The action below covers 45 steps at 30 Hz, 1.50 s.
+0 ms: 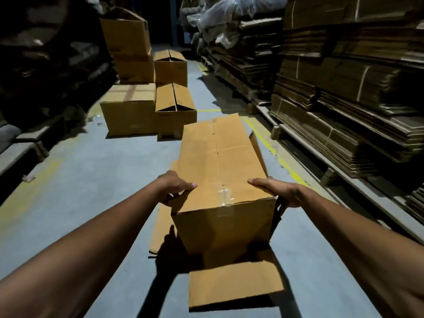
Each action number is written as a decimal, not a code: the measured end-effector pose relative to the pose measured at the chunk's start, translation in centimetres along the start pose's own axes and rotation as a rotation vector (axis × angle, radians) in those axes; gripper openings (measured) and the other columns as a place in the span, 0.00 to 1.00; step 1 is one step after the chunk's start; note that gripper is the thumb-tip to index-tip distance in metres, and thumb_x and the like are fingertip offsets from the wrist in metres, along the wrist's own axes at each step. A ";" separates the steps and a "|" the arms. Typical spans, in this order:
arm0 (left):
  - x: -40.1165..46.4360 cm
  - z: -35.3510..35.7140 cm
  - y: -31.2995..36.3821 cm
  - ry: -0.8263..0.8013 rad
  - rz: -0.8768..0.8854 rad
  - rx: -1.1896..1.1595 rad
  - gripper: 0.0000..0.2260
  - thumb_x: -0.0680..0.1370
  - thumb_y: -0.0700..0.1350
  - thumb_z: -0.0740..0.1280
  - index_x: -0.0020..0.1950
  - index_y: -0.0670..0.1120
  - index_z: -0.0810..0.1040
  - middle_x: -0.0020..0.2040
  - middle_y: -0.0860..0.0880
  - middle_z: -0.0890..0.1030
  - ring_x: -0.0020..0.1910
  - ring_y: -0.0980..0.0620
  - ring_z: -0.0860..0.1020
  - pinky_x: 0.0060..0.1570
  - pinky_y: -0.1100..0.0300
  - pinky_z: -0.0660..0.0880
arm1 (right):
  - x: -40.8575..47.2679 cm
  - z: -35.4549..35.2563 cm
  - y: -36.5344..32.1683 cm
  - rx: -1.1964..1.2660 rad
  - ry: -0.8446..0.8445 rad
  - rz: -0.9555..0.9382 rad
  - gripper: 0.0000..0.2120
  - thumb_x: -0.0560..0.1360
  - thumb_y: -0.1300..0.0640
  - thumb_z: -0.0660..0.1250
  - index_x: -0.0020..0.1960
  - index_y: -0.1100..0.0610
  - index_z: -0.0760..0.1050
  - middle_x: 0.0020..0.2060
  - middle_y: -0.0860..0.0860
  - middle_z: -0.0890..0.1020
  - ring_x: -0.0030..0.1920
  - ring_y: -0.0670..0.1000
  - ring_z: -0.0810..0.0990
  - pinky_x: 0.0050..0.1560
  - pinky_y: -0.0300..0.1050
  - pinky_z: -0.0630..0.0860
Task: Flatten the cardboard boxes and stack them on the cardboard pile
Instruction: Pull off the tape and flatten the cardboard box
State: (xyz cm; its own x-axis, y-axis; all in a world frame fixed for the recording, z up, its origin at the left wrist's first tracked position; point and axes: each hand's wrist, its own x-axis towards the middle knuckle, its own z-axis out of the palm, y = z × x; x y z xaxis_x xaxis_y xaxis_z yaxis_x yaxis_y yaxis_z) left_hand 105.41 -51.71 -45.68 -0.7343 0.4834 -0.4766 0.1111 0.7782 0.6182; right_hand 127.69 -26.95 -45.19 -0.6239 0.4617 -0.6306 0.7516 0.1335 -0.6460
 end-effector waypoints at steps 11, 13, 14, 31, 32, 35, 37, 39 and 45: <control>0.5 3.1 2.4 0.170 0.526 0.590 0.36 0.80 0.52 0.73 0.82 0.61 0.57 0.84 0.48 0.53 0.81 0.37 0.56 0.72 0.37 0.69 | 3.8 1.7 -0.8 -0.472 0.413 -0.205 0.45 0.73 0.33 0.73 0.80 0.43 0.52 0.79 0.60 0.58 0.73 0.67 0.69 0.72 0.63 0.70; 0.0 3.9 3.2 0.122 0.602 0.678 0.30 0.81 0.42 0.70 0.80 0.60 0.65 0.83 0.49 0.58 0.80 0.39 0.58 0.71 0.40 0.70 | 4.3 1.4 -0.9 -0.623 0.386 -0.254 0.34 0.76 0.35 0.70 0.76 0.41 0.61 0.79 0.56 0.58 0.75 0.66 0.66 0.73 0.65 0.68; -0.1 4.2 3.6 0.104 0.620 0.703 0.29 0.80 0.38 0.68 0.78 0.60 0.68 0.81 0.49 0.63 0.77 0.41 0.62 0.69 0.43 0.73 | 4.1 1.1 -1.1 -0.677 0.352 -0.295 0.28 0.77 0.37 0.70 0.73 0.41 0.65 0.78 0.55 0.62 0.75 0.63 0.67 0.73 0.64 0.68; -0.7 6.9 5.9 -0.163 0.696 0.858 0.23 0.79 0.70 0.61 0.73 0.70 0.68 0.82 0.49 0.58 0.79 0.37 0.55 0.71 0.28 0.64 | 3.2 1.5 -2.8 -0.662 0.256 -0.382 0.25 0.80 0.49 0.71 0.75 0.44 0.70 0.78 0.53 0.65 0.76 0.58 0.65 0.71 0.54 0.69; -0.9 7.0 6.2 -0.164 0.696 0.861 0.22 0.79 0.70 0.62 0.72 0.68 0.70 0.81 0.48 0.59 0.78 0.37 0.56 0.71 0.29 0.64 | 3.1 1.4 -2.9 -0.659 0.251 -0.378 0.25 0.80 0.50 0.71 0.75 0.44 0.70 0.78 0.53 0.64 0.76 0.58 0.65 0.70 0.54 0.70; -1.2 7.6 7.6 -0.120 0.689 0.850 0.20 0.80 0.68 0.63 0.69 0.64 0.75 0.77 0.45 0.64 0.75 0.38 0.60 0.72 0.34 0.65 | 3.0 1.2 -3.0 -0.649 0.238 -0.377 0.25 0.81 0.53 0.71 0.75 0.45 0.70 0.78 0.54 0.65 0.75 0.58 0.66 0.69 0.53 0.71; -1.1 8.4 8.6 -0.075 0.669 0.825 0.19 0.80 0.66 0.65 0.67 0.61 0.78 0.75 0.44 0.67 0.73 0.38 0.62 0.72 0.38 0.65 | 2.7 1.1 -3.0 -0.633 0.236 -0.382 0.24 0.81 0.54 0.70 0.75 0.45 0.70 0.77 0.54 0.65 0.74 0.58 0.68 0.69 0.54 0.73; -0.6 9.1 9.3 -0.046 0.647 0.778 0.14 0.79 0.65 0.67 0.60 0.61 0.81 0.72 0.45 0.70 0.73 0.40 0.63 0.71 0.41 0.65 | 2.5 0.9 -3.0 -0.614 0.239 -0.385 0.23 0.82 0.54 0.69 0.75 0.45 0.70 0.77 0.54 0.66 0.72 0.58 0.69 0.67 0.54 0.74; -2.1 8.8 9.1 0.025 0.768 0.630 0.11 0.80 0.57 0.71 0.53 0.51 0.84 0.61 0.48 0.77 0.59 0.47 0.75 0.59 0.51 0.76 | 2.4 0.9 -2.7 -0.623 0.250 -0.411 0.22 0.81 0.53 0.70 0.74 0.47 0.71 0.77 0.54 0.68 0.73 0.58 0.70 0.66 0.51 0.71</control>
State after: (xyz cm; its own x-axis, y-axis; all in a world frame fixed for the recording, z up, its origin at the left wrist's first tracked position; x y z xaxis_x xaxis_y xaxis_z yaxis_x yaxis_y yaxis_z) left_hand 113.83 -42.06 -44.54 -0.3268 0.9427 -0.0679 0.8927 0.3314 0.3053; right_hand 123.97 -26.99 -45.39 -0.8666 0.4429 -0.2300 0.4990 0.7689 -0.3998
